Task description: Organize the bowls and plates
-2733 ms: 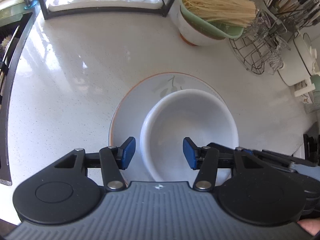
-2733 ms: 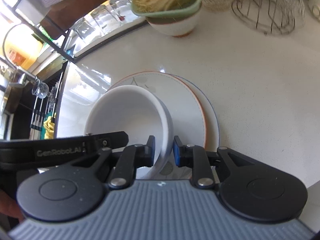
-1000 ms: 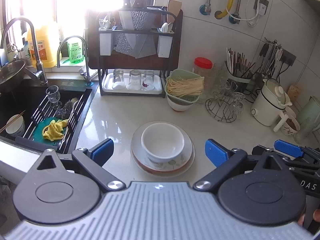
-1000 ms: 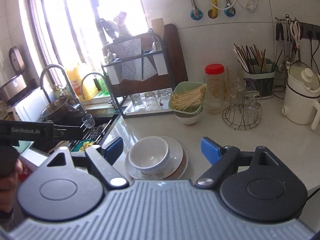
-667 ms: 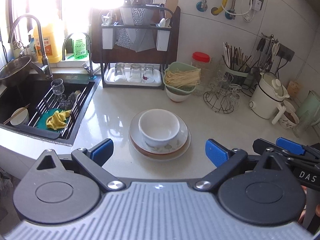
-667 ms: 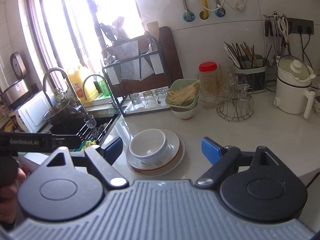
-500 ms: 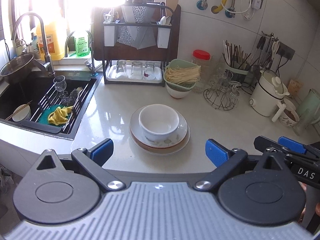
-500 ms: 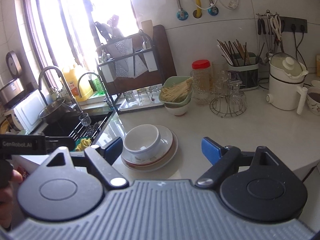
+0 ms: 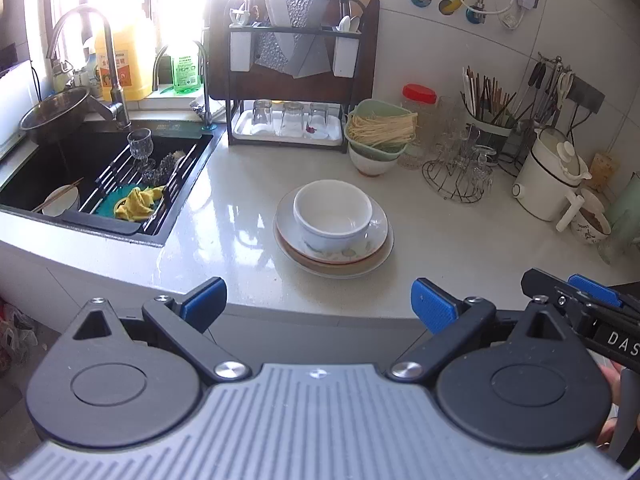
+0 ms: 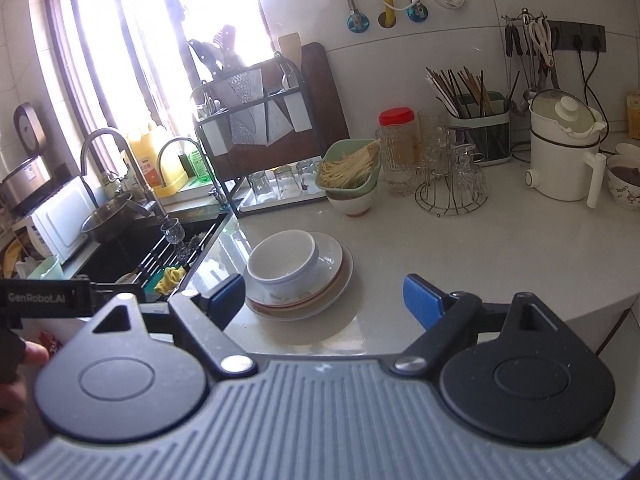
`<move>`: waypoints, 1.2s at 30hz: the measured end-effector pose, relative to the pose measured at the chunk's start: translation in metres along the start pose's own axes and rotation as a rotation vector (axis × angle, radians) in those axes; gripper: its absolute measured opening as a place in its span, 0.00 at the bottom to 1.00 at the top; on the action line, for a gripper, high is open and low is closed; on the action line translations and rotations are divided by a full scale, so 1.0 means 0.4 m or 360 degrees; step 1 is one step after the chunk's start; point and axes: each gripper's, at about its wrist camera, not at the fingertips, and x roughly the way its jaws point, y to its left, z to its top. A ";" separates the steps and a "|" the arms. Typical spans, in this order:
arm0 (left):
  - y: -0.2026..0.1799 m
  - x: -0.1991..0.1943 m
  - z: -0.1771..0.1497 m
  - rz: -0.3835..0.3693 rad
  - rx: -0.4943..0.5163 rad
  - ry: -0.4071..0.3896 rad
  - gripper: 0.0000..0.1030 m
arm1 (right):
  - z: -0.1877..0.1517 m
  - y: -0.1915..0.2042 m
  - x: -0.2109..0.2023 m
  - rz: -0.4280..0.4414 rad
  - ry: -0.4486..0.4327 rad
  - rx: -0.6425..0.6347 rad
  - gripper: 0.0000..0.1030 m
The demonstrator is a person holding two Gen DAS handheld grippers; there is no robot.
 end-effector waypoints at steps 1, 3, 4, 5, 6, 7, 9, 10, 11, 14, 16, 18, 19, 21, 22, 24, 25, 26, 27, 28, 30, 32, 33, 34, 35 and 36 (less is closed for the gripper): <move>0.001 -0.002 -0.006 0.0005 0.0000 0.0004 0.97 | -0.003 0.000 -0.002 0.0000 0.0001 0.0003 0.85; 0.002 -0.009 -0.015 0.0017 0.0004 0.0003 0.97 | -0.009 0.001 -0.007 0.0003 0.0003 0.0005 0.85; 0.002 -0.012 -0.018 0.0021 0.0004 0.0002 0.97 | -0.011 0.000 -0.010 0.0005 0.0003 0.0004 0.85; 0.003 -0.016 -0.021 0.0025 0.0003 0.0002 0.97 | -0.014 0.001 -0.014 0.0007 0.0003 0.0006 0.85; 0.004 -0.018 -0.024 0.0028 0.0000 0.0001 0.97 | -0.016 0.002 -0.017 0.0011 0.0002 0.0005 0.85; 0.004 -0.021 -0.026 0.0029 -0.0004 -0.0001 0.97 | -0.017 0.003 -0.019 0.0011 0.0001 0.0002 0.85; 0.005 -0.028 -0.031 0.0032 -0.0009 -0.0006 0.97 | -0.020 0.006 -0.024 0.0014 0.0001 -0.0003 0.85; 0.005 -0.031 -0.034 0.0035 -0.0011 -0.0008 0.97 | -0.021 0.006 -0.026 0.0015 0.0002 -0.0003 0.85; 0.005 -0.035 -0.036 0.0040 -0.0012 -0.0012 0.97 | -0.021 0.005 -0.028 0.0017 0.0002 -0.0002 0.85; 0.005 -0.043 -0.042 0.0052 -0.0011 -0.0024 0.97 | -0.020 0.004 -0.033 0.0018 -0.0003 -0.0008 0.85; 0.006 -0.045 -0.040 0.0030 -0.0030 -0.0018 0.97 | -0.021 0.004 -0.035 0.0019 -0.0005 -0.0008 0.85; 0.008 -0.044 -0.038 0.0014 -0.0047 -0.0003 0.97 | -0.020 0.003 -0.038 0.0016 -0.0007 -0.0010 0.85; 0.008 -0.045 -0.037 0.0018 -0.0048 0.0000 0.97 | -0.021 0.003 -0.039 0.0017 -0.0008 -0.0008 0.85; 0.005 -0.050 -0.036 0.0013 -0.0045 -0.0006 0.97 | -0.021 0.003 -0.043 0.0013 -0.0009 -0.0009 0.85; 0.005 -0.051 -0.035 0.0008 -0.0045 -0.0009 0.97 | -0.021 0.003 -0.045 0.0014 -0.0007 -0.0010 0.85; 0.000 -0.051 -0.036 0.0012 -0.0033 -0.0009 0.97 | -0.022 0.004 -0.046 0.0013 -0.0011 -0.0011 0.85; -0.002 -0.052 -0.038 0.0017 -0.0024 -0.0010 0.97 | -0.023 0.004 -0.048 0.0011 -0.0013 -0.0014 0.85; -0.004 -0.051 -0.040 0.0022 -0.0018 -0.0007 0.97 | -0.023 0.004 -0.049 0.0009 -0.0015 -0.0015 0.85; -0.006 -0.051 -0.041 0.0021 -0.0014 -0.0006 0.97 | -0.024 0.003 -0.051 0.0008 -0.0016 -0.0014 0.85; -0.006 -0.052 -0.042 0.0019 -0.0014 -0.0006 0.97 | -0.023 0.003 -0.051 0.0009 -0.0015 -0.0012 0.85; -0.004 -0.054 -0.041 0.0021 -0.0015 0.0008 0.97 | -0.025 0.003 -0.053 0.0009 -0.0021 -0.0016 0.85; 0.001 -0.059 -0.035 0.0016 -0.0017 0.0003 0.97 | -0.026 0.006 -0.061 -0.0004 -0.0040 -0.0031 0.85; 0.002 -0.060 -0.032 0.0017 -0.0012 -0.0001 0.97 | -0.025 0.007 -0.066 -0.0006 -0.0048 -0.0040 0.85; 0.002 -0.062 -0.031 0.0019 -0.0008 -0.0010 0.97 | -0.024 0.008 -0.070 -0.0005 -0.0052 -0.0043 0.85; 0.001 -0.063 -0.030 0.0018 -0.0004 -0.0017 0.97 | -0.022 0.008 -0.073 -0.0004 -0.0049 -0.0043 0.85; -0.002 -0.064 -0.032 0.0018 0.0000 -0.0019 0.97 | -0.022 0.007 -0.074 -0.0004 -0.0046 -0.0042 0.85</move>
